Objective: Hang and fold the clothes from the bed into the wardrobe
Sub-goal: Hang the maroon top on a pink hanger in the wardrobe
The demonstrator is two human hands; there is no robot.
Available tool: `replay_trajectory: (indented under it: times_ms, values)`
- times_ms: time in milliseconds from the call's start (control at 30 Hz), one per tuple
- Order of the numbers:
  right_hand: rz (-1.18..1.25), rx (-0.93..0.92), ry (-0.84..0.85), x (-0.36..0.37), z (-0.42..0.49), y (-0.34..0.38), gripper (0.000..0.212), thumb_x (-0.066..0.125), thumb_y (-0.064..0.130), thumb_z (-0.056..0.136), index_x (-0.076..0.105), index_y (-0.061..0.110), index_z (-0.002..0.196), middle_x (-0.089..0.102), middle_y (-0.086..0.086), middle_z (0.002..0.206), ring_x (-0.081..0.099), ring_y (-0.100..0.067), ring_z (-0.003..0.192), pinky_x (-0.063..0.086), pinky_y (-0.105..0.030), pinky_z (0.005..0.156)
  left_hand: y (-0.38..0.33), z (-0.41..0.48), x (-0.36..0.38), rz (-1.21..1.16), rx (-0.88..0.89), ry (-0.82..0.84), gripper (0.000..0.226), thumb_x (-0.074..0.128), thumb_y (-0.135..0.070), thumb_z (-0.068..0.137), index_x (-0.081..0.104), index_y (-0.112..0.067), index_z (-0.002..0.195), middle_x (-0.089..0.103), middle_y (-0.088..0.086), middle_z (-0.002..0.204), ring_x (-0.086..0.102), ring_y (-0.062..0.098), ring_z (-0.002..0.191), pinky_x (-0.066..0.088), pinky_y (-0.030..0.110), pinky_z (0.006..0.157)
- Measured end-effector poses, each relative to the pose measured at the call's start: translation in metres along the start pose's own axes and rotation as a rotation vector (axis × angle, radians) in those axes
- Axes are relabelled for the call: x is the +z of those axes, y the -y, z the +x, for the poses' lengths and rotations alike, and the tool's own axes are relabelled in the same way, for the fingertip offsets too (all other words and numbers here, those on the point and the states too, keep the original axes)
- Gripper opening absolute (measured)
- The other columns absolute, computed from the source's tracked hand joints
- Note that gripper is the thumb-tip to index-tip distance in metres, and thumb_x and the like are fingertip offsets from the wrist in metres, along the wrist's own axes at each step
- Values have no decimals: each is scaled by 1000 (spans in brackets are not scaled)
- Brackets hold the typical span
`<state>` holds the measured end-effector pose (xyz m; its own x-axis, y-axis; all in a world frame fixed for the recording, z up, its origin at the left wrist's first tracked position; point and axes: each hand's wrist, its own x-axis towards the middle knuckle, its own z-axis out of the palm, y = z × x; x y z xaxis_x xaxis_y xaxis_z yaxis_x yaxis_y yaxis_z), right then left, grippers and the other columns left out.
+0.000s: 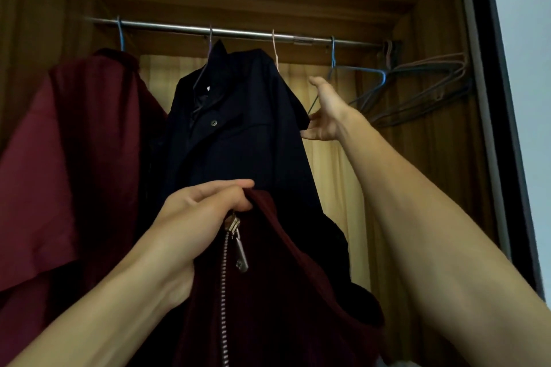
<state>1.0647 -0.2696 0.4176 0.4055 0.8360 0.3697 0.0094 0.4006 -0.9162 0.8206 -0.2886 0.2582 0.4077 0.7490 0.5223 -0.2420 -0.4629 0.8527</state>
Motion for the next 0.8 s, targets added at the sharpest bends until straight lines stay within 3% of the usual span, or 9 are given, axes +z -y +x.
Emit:
replay_trajectory:
  times_ms: [133,200,267,333,400,500,600,733,800]
  values:
    - [-100,-78,129,38,19,7,64,48,68,90,64,9,108,70,-12,97,68,-24,87,56,-33,73,3,2,-4,50,18,-23,33,63,-4,70,81,-21,92,77,15,92,76,22,87,55,15,58]
    - [-150,-168,162,56,31,9,60,52,63,91,66,12,118,72,-11,108,69,-24,94,58,-30,72,-2,-10,-2,72,5,-50,34,65,-9,63,82,-25,88,78,11,90,76,20,85,56,19,66]
    - [-177,-196,160,67,43,9,55,55,58,93,65,9,117,71,-9,102,69,-22,88,57,-29,64,-3,-11,-1,71,-53,-68,40,71,-7,53,82,-25,88,78,9,86,76,18,83,54,26,74]
    - [-269,-150,188,73,50,4,43,50,50,99,64,10,91,64,-6,85,61,-18,74,52,-29,61,11,-8,-18,92,-59,-13,45,78,-17,49,82,-24,94,79,4,83,75,8,71,53,23,68]
    - [-321,-112,208,74,59,0,41,52,46,100,66,10,88,64,-7,85,60,-20,73,52,-32,63,29,-3,-38,55,-45,-74,46,85,-24,51,81,-27,96,79,-1,84,70,0,58,52,17,58]
    - [-198,-177,85,70,74,-9,40,63,49,91,68,9,95,67,-7,82,64,-22,71,55,-36,67,13,-24,-15,80,-76,-168,29,71,-7,68,82,-25,88,77,15,84,75,22,75,58,26,70]
    - [-185,-321,-124,55,78,-20,21,60,35,87,57,15,79,59,-5,73,54,-20,59,45,-33,58,8,-36,-9,29,-38,-259,33,65,4,76,82,-22,87,72,29,93,71,34,81,56,21,58]
    - [-202,-430,-189,32,77,-37,31,53,21,85,55,8,113,64,-7,89,62,-16,64,55,-36,73,16,-31,-17,90,-38,-252,30,67,2,79,81,-22,91,72,28,91,74,34,84,54,14,53]
    - [-190,-458,-187,21,64,-43,34,50,10,88,47,11,122,64,-13,105,64,-13,61,59,-33,70,14,-40,-17,60,-53,-232,29,67,1,80,80,-22,92,74,25,87,74,33,83,57,17,55]
